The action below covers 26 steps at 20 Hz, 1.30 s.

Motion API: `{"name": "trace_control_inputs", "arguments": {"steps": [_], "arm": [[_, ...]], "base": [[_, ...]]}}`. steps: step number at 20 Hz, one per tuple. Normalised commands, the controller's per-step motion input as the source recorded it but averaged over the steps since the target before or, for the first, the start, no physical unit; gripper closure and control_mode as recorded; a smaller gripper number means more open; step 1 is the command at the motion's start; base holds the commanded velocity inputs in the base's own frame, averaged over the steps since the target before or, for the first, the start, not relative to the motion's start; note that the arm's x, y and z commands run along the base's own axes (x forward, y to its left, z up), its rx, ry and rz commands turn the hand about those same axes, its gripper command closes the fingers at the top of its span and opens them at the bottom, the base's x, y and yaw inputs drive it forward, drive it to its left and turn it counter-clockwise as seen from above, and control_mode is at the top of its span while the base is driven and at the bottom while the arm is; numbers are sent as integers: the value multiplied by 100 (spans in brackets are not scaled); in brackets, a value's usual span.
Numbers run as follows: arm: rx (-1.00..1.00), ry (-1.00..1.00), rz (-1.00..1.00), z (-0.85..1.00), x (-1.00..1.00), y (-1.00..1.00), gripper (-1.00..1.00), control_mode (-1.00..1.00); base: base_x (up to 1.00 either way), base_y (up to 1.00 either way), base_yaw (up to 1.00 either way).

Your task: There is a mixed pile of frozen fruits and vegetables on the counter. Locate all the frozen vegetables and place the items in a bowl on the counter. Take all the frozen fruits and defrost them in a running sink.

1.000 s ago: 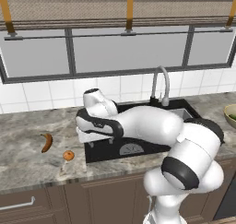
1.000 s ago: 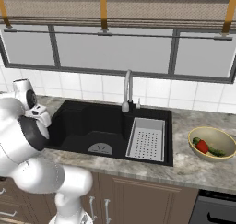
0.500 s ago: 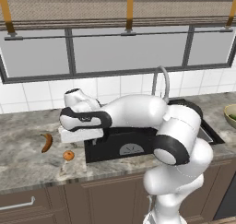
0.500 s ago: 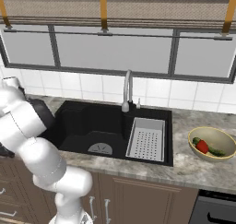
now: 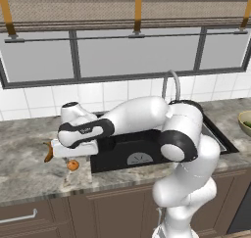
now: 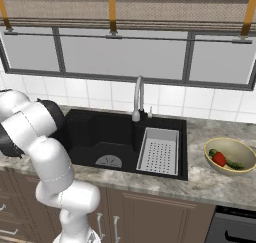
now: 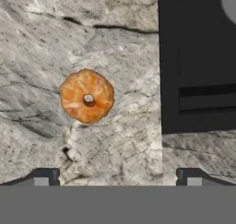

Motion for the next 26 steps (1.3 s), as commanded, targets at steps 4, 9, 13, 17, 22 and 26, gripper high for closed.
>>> {"name": "trace_control_inputs", "arguments": {"steps": [4, 9, 13, 17, 22, 26], "arm": [[0, 1, 3, -5, 4, 13, -100, -100], [0, -4, 2, -20, 24, 13, -100, -100], [0, 0, 0, -31, 38, 2, -100, -100], [-3, 2, 1, -10, 23, 17, -100, -100], [-5, 5, 0, -2, 17, 34, -100, -100], [-1, 2, 0, -20, 2, 2, -100, -100]], "base": [[0, 0, 0], [0, 0, 0], [0, 0, 0], [0, 0, 0], [0, 0, 0], [0, 0, 0]]}}
